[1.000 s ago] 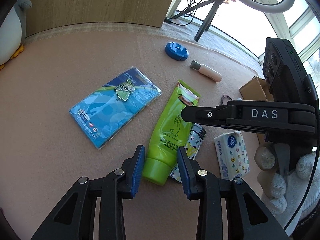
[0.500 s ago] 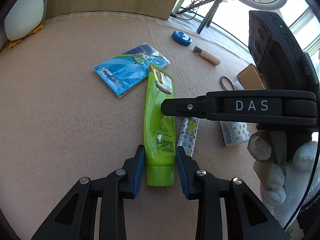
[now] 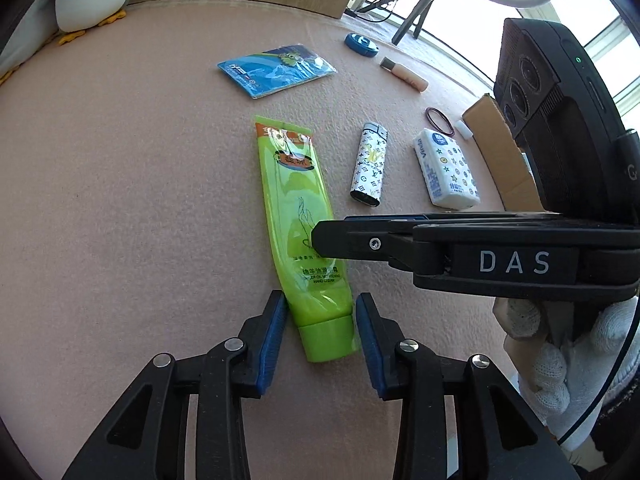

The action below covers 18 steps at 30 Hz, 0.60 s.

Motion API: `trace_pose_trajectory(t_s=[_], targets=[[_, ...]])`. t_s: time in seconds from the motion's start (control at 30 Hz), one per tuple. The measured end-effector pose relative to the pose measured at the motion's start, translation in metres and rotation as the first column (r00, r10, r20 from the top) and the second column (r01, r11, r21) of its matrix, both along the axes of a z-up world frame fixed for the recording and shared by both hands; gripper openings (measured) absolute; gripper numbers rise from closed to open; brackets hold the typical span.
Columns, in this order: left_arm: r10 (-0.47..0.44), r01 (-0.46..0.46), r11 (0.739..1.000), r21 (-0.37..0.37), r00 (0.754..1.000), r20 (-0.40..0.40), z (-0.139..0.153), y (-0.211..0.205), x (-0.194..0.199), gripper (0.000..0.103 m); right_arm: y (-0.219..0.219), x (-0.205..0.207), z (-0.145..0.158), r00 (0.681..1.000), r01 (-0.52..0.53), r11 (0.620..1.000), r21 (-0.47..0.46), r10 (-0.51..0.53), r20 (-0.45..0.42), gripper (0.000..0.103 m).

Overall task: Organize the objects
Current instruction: 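Lower the left tool onto the green tube and close on it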

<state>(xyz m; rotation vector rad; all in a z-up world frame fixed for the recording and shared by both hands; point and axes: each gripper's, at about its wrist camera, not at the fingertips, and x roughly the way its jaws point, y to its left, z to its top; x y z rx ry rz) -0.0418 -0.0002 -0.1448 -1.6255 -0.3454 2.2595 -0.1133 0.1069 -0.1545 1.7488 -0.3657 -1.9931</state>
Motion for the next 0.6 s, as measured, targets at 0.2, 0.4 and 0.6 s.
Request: trace_pose_trajectory(t_s=[0.2, 0.4, 0.6], targets=[[-0.007, 0.006, 1.0, -0.009, 1.0, -0.006, -0.002, -0.001, -0.012, 0.06, 0.002, 0.014, 0.0, 0.998, 0.066, 0.997, -0.052, -0.065, 0.004, 0.036], [-0.047, 0.047, 0.999, 0.012, 0.999, -0.012, -0.004, 0.006, -0.019, 0.059, -0.003, 0.01, -0.002, 0.996, 0.082, 0.994, -0.075, -0.081, 0.027, 0.036], [-0.058, 0.058, 0.998, 0.001, 0.998, -0.012, -0.002, 0.012, -0.019, 0.059, -0.009, 0.01, -0.001, 0.997, 0.069, 0.995, -0.068, -0.067, 0.026, 0.036]])
